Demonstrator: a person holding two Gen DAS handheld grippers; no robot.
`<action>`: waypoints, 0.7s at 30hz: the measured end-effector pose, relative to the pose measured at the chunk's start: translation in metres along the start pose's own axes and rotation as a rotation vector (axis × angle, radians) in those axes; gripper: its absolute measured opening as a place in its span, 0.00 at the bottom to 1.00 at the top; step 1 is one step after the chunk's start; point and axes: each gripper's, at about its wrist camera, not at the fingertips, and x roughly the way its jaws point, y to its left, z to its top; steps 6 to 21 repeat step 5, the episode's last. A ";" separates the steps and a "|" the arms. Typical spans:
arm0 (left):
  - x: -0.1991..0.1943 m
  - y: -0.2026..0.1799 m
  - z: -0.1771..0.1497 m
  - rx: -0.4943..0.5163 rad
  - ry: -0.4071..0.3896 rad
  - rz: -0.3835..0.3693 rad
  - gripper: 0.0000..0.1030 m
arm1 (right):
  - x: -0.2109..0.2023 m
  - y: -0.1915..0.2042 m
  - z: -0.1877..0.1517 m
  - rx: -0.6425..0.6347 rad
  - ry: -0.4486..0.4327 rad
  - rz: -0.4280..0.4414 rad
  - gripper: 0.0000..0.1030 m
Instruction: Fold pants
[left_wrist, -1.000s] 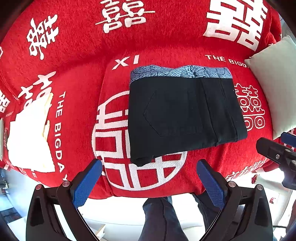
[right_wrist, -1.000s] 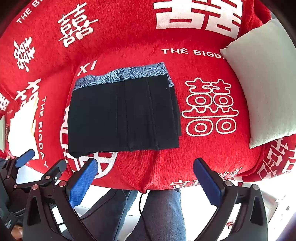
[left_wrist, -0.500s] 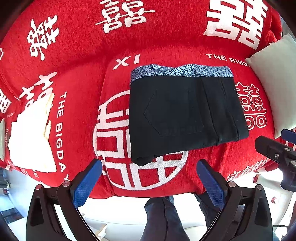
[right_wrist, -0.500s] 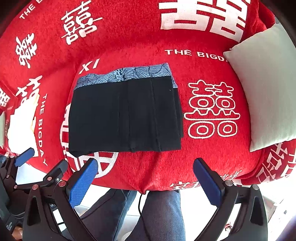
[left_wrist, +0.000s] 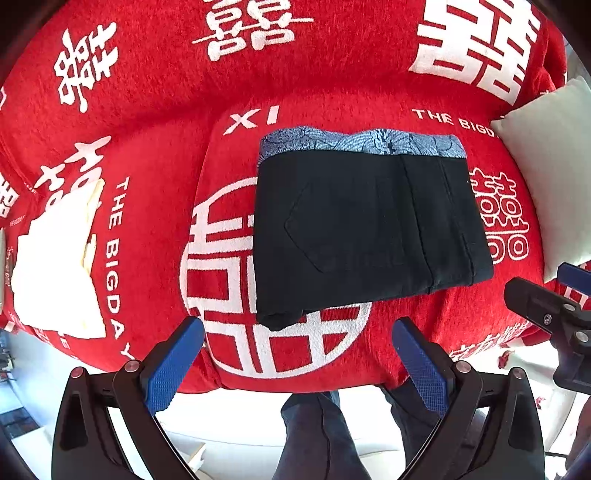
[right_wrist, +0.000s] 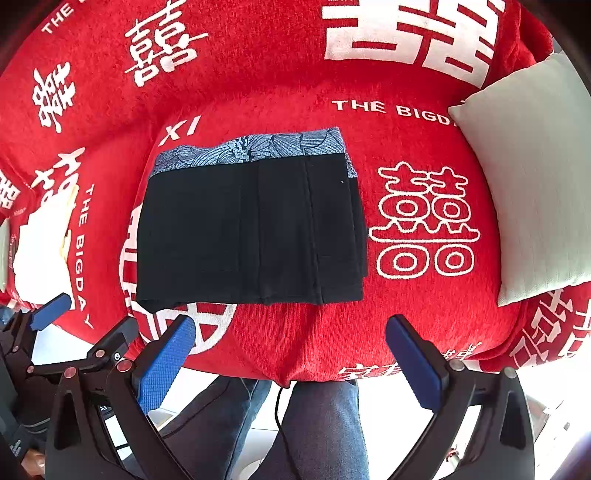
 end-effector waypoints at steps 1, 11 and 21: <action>-0.001 -0.001 0.000 0.006 -0.006 0.005 0.99 | 0.000 0.000 0.000 0.000 0.000 0.000 1.00; -0.004 -0.002 0.002 0.015 -0.018 0.009 0.99 | 0.000 -0.002 0.003 0.000 0.003 -0.001 1.00; -0.004 -0.002 0.002 0.015 -0.018 0.009 0.99 | 0.000 -0.002 0.003 0.000 0.003 -0.001 1.00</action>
